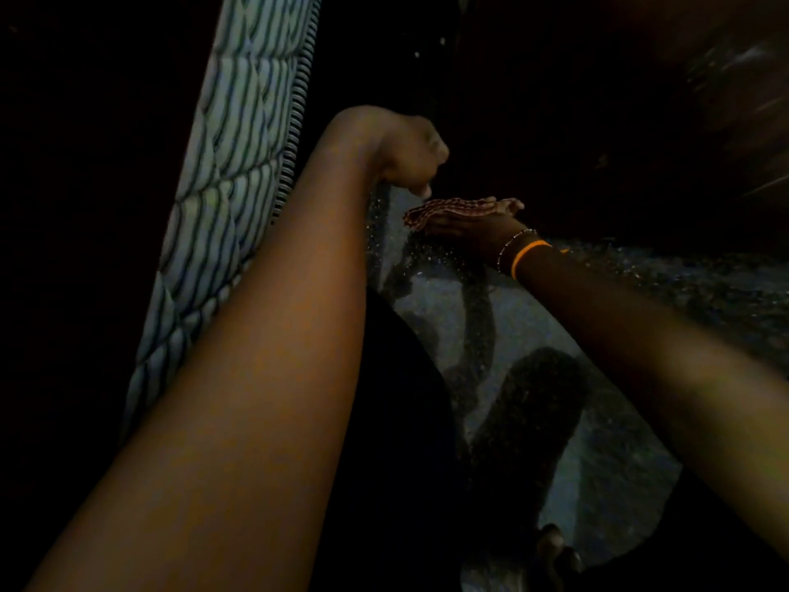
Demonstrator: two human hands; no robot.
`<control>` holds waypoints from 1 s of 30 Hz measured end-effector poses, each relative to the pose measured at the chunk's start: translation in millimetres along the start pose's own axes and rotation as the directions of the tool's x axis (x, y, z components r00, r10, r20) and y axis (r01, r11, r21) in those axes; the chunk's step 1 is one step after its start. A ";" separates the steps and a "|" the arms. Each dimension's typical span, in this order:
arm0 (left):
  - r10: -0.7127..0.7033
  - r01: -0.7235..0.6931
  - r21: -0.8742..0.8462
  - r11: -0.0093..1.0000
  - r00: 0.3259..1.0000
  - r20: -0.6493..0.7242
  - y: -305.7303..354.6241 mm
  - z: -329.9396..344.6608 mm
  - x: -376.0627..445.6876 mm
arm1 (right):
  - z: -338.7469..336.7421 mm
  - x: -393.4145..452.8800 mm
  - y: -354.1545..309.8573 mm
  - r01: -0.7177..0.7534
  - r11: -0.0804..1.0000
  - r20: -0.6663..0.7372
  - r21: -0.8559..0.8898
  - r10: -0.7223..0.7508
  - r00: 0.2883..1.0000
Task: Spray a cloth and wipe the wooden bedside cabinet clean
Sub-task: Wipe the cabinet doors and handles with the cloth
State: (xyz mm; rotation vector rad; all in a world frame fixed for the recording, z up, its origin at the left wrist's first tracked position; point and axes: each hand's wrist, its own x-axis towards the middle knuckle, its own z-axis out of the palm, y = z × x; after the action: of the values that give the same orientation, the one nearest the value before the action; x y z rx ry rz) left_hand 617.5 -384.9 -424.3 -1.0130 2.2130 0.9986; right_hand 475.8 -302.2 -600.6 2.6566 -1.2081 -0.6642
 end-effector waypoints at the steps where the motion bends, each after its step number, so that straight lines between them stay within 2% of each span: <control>1: 0.010 -0.010 -0.020 1.000 1.000 0.015 1.0 0.9 1.1 | 6.5 -3.6 -2.1 -0.070 0.997 -0.051 0.028 0.071 0.996; 2: 0.032 -0.032 -0.030 0.999 0.999 0.015 -0.4 1.1 1.7 | 10.8 -4.8 -3.9 -0.113 0.993 -0.108 0.044 0.117 0.987; 3: 0.026 -0.025 -0.039 0.999 0.999 0.023 -0.4 1.1 1.8 | 15.0 -8.8 -3.1 -0.124 0.987 -0.076 0.099 0.132 0.988; 6: 0.037 -0.036 -0.074 0.997 0.999 0.011 -4.0 0.3 5.8 | 15.1 -33.3 1.5 -0.066 0.974 0.057 0.215 0.054 0.997; 8: 0.039 -0.039 -0.107 0.994 0.999 -0.006 -5.0 1.3 7.3 | 18.4 -67.0 1.8 -0.037 0.986 -0.025 0.163 0.041 0.999; 11: 0.048 -0.048 -0.095 0.994 0.999 -0.009 -3.8 2.2 8.1 | 33.7 -121.9 5.5 -0.140 0.988 0.032 0.062 0.139 0.990; 14: 0.054 -0.054 -0.118 0.992 0.999 -0.001 -4.5 4.3 9.9 | 44.3 -144.6 7.1 -0.258 0.963 0.069 0.076 0.253 0.965; 18: 0.053 -0.049 -0.131 0.990 0.998 0.027 -4.0 7.3 12.2 | 48.2 -144.0 2.8 -0.326 0.943 -0.027 -0.063 0.325 0.945; 21: 0.063 -0.058 -0.155 0.986 0.998 0.025 -3.3 7.7 10.3 | 30.9 -136.9 10.4 -0.368 0.928 -0.043 -0.055 0.366 0.930; 23: 0.068 -0.062 -0.181 0.981 0.997 0.032 -5.9 7.9 9.7 | 9.7 -130.7 20.2 -0.382 0.920 -0.185 -0.089 0.362 0.914; 25: 0.052 -0.045 -0.162 0.986 0.998 0.037 -5.3 9.0 9.0 | -12.2 -129.0 30.0 -0.475 0.867 -0.383 -0.152 0.391 0.837; 27: 0.029 -0.025 -0.126 0.992 0.999 0.028 -2.8 9.7 10.1 | -45.5 -132.4 42.4 -0.595 0.794 -0.571 -0.127 0.433 0.698; 30: -0.052 0.052 -0.059 0.997 0.999 0.015 8.5 11.6 5.2 | -82.1 -136.0 52.4 -0.747 0.664 -0.680 -0.026 0.536 0.500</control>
State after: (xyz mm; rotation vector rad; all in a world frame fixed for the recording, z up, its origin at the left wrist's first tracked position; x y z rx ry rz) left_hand 609.3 -374.1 -431.3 -1.0815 2.1465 1.0503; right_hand 398.6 -239.5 -466.1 1.6598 -1.5443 0.1642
